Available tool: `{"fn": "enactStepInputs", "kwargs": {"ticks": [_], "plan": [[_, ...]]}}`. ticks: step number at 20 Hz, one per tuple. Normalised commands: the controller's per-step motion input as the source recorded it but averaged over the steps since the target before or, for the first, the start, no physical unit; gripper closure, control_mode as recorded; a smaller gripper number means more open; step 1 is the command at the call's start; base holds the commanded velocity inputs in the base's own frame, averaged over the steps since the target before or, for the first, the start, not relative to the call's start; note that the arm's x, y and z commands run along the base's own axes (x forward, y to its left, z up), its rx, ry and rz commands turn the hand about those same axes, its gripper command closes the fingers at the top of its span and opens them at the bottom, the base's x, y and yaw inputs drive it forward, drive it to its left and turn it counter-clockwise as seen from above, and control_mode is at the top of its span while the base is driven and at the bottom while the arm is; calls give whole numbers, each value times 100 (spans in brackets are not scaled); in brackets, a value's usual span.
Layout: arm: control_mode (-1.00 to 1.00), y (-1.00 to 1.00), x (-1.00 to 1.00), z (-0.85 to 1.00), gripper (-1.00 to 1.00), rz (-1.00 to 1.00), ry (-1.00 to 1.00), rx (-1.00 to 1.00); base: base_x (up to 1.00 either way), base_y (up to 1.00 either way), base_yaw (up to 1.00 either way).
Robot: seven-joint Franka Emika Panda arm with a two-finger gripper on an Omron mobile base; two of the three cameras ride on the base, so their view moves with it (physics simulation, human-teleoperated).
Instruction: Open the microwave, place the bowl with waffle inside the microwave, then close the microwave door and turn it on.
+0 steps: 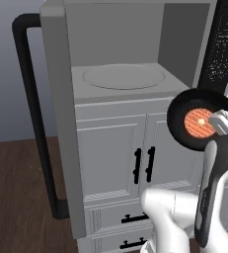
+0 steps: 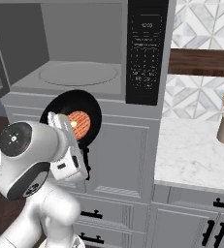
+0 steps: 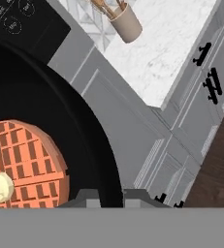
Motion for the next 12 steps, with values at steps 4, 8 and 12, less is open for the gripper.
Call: {"fn": "enactStepInputs", "kwargs": {"ticks": [4, 8, 12], "plan": [[-100, 81, 0, 59, 100, 19, 0, 0, 0, 0, 0], [-100, 80, 7, 59, 100, 15, 0, 0, 0, 0, 0], [-100, 53, 34, 28, 100, 1, 0, 0, 0, 0, 0]]}}
